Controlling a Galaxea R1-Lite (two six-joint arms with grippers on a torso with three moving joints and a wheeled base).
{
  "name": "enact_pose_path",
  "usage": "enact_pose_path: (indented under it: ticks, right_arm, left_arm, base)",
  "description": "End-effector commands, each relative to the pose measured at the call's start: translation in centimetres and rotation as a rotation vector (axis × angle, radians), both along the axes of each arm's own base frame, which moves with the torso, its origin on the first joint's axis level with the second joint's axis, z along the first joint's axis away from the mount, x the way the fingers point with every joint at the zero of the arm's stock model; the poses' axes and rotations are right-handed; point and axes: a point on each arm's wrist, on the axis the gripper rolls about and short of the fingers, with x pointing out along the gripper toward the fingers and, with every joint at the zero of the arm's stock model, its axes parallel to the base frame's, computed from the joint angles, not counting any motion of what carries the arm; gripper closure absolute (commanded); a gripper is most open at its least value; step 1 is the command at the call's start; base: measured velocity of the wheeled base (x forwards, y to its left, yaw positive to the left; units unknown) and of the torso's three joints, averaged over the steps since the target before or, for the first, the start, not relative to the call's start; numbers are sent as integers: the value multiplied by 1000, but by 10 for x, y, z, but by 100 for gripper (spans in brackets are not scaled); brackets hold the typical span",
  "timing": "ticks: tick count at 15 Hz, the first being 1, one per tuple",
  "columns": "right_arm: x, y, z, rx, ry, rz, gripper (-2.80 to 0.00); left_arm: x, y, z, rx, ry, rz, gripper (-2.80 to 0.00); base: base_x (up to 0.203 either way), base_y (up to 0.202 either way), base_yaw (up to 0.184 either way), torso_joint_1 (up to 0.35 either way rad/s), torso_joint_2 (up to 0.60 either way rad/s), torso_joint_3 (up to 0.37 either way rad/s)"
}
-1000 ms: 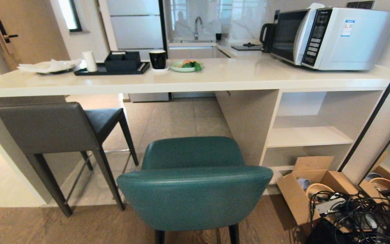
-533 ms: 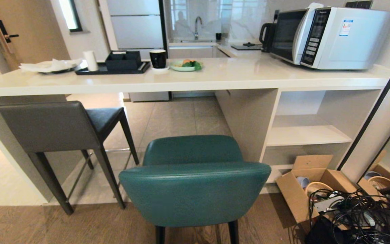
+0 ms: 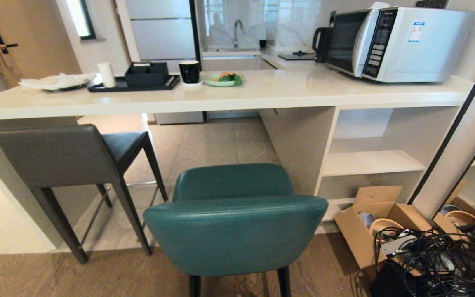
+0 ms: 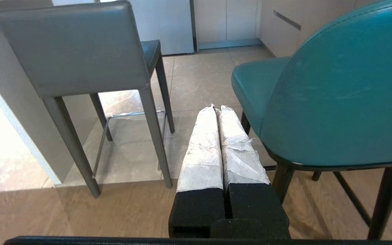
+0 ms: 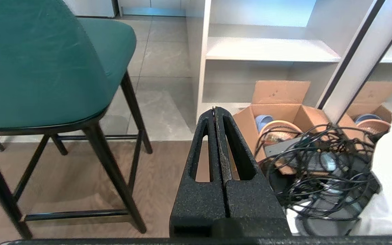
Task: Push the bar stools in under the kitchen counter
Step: Pull the gray chair out from under the dining table
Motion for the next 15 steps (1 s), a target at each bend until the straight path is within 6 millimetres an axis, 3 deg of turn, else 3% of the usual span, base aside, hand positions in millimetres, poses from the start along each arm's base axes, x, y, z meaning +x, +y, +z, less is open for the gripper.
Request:
enact_pose_path:
  ticks: [1,15]
  right_arm:
    - [0,0,0,-1,3,0,0]
    - [0,0,0,7,4,-1,0]
  left_arm:
    - [3,0,-11,0,42,0,0]
    - [3,0,-11,-8,42,-1,0]
  base:
    - [-1,145,-4,3,2,2]
    - [0,198,-1,1,1,3]
